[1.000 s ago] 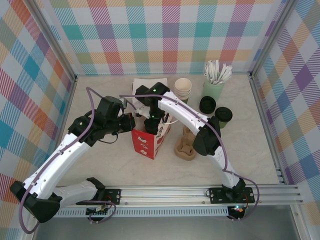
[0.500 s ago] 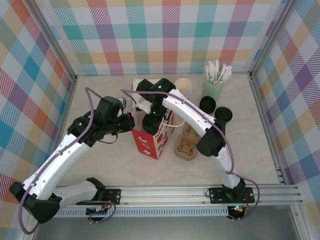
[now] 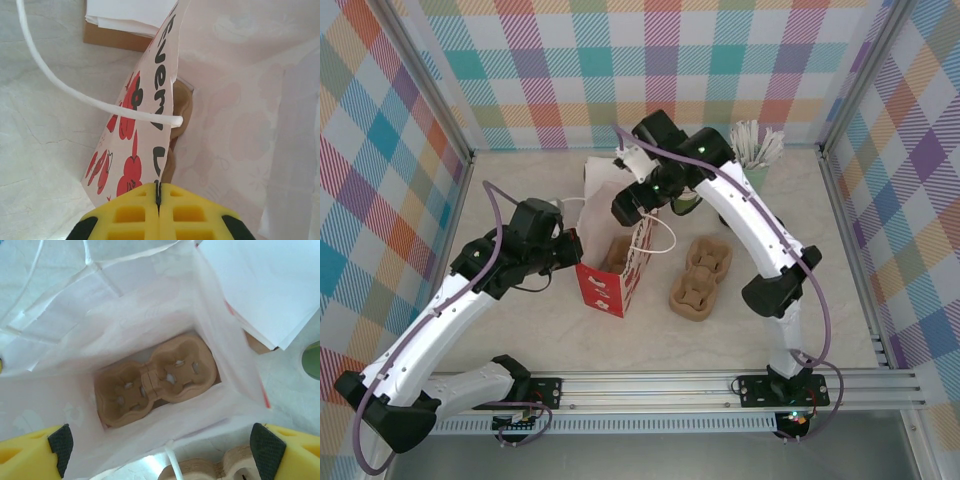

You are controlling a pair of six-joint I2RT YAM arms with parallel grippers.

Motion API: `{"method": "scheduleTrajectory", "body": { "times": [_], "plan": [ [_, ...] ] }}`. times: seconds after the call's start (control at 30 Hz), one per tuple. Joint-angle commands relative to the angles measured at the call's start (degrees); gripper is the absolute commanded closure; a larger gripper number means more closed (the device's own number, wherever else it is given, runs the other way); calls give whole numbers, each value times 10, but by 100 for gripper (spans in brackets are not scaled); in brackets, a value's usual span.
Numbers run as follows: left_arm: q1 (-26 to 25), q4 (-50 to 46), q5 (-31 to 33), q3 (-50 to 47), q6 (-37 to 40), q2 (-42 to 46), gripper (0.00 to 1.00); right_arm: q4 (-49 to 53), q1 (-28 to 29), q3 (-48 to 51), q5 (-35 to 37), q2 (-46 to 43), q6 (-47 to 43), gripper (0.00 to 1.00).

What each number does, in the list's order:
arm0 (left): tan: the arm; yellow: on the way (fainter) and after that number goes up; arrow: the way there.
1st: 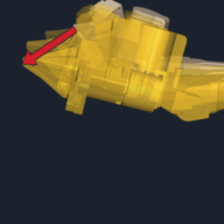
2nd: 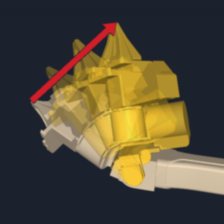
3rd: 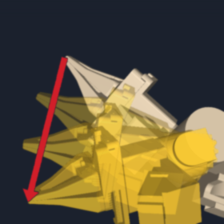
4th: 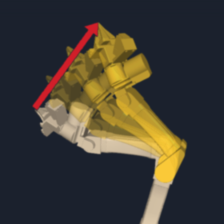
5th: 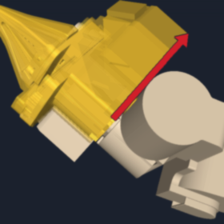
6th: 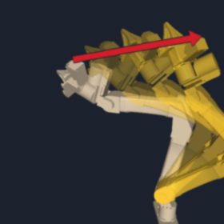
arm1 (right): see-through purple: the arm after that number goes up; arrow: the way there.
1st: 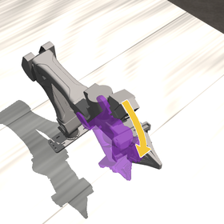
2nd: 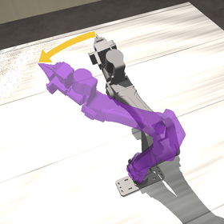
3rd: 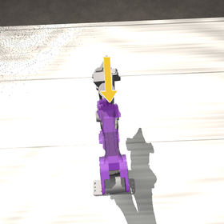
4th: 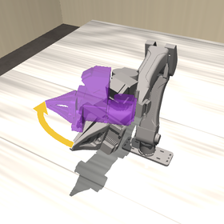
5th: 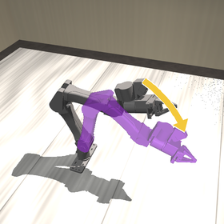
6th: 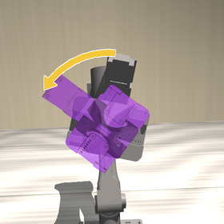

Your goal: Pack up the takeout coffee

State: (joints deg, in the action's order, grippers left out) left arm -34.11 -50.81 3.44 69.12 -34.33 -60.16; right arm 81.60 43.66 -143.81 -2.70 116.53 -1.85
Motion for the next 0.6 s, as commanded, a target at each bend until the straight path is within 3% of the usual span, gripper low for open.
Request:
{"method": "scheduleTrajectory", "body": {
  "times": [0.0,0.57],
  "plan": [
    [-4,-8,15,-11,-15,8,96,-19,0,-19,-10,-23,24,7],
    [-4,-12,39,-13,-29,13,96,-92,-45,-15,-30,-147,115,0]
  ]
}}
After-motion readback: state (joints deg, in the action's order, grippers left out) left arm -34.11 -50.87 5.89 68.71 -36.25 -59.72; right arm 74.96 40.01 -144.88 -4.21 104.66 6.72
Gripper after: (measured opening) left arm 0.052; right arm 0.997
